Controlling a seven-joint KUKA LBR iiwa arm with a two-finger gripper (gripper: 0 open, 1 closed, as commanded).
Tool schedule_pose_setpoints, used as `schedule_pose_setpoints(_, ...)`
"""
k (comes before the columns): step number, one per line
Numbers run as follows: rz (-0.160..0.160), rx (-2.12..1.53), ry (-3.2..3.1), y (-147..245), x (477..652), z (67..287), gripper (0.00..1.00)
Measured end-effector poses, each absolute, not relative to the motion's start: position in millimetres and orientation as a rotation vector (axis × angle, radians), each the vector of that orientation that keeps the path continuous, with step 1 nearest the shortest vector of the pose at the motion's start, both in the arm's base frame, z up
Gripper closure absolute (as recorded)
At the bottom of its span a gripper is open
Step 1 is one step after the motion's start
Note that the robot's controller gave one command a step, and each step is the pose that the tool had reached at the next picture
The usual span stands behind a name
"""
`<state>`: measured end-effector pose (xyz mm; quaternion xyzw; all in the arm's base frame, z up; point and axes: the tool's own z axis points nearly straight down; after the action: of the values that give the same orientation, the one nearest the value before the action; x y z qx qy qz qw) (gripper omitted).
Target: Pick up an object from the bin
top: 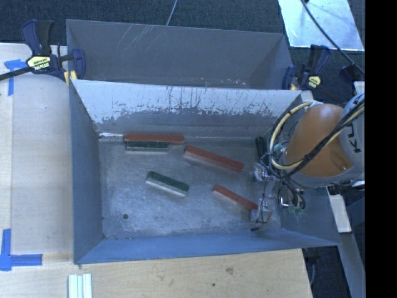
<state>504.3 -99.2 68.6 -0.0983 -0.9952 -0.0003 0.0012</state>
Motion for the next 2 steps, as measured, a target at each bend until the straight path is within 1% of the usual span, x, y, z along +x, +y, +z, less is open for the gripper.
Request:
schedule_pose_setpoints(1,0.001,-0.756,-3.061,-87.8,494.9,72.7,1.00)
schedule_pose_setpoints(2,0.001,-0.756,-3.061,-87.8,494.9,72.7,1.00)
